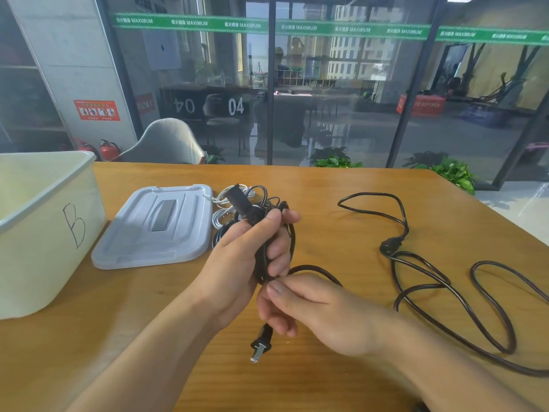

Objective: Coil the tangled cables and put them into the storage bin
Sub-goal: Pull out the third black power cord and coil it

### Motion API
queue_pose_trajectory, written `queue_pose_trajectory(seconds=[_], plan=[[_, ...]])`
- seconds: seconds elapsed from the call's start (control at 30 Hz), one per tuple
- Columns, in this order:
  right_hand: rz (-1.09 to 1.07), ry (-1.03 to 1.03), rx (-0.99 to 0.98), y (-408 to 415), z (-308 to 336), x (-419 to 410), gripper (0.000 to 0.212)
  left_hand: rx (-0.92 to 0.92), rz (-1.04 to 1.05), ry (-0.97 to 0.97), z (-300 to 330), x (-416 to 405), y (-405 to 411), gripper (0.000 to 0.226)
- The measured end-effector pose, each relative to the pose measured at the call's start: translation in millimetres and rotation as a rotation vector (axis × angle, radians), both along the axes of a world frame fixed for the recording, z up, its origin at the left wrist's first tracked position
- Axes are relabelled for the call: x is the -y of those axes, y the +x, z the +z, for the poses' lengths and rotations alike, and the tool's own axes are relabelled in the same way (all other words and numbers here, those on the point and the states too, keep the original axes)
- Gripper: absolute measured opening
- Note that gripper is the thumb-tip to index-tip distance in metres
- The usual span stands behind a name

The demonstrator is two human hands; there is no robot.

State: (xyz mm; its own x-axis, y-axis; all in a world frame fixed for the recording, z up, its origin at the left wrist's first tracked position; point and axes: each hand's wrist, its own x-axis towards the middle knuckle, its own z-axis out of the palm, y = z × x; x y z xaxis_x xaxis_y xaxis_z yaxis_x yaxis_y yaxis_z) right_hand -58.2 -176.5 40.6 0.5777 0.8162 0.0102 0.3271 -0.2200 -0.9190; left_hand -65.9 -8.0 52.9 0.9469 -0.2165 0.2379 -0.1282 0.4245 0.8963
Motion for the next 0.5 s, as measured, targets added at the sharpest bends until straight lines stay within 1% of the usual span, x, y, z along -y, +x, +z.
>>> queue_pose_trajectory(seconds=[0.17, 0.2, 0.27, 0.33, 0.37, 0.43, 0.5], plan=[[0.003, -0.052, 0.099, 10.7, -2.8, 8.5, 0.042, 0.027, 0.009, 0.045, -0.1, -1.2, -0.7, 0.035], [-0.009, -0.076, 0.168, 13.7, -2.9, 11.1, 0.041, 0.026, 0.019, 0.05, 0.7, -1.1, -0.9, 0.036], [-0.061, -0.133, 0.384, 20.7, -4.2, 16.2, 0.039, 0.026, 0.046, 0.067, 3.0, -0.6, -1.6, 0.037], [-0.103, -0.189, 0.598, 27.4, -6.4, 18.4, 0.041, 0.033, 0.094, 0.138, 5.9, 0.4, -2.7, 0.038], [-0.107, -0.21, 0.669, 30.3, -7.3, 18.3, 0.043, 0.036, 0.113, 0.175, 7.2, 1.3, -3.4, 0.039], [-0.102, -0.241, 0.741, 35.6, -7.6, 19.0, 0.048, 0.031, 0.128, 0.212, 9.5, 2.1, -5.1, 0.038], [-0.142, -0.306, 0.775, 43.8, -7.1, 25.5, 0.056, 0.023, 0.128, 0.197, 13.1, -1.1, -7.0, 0.038]])
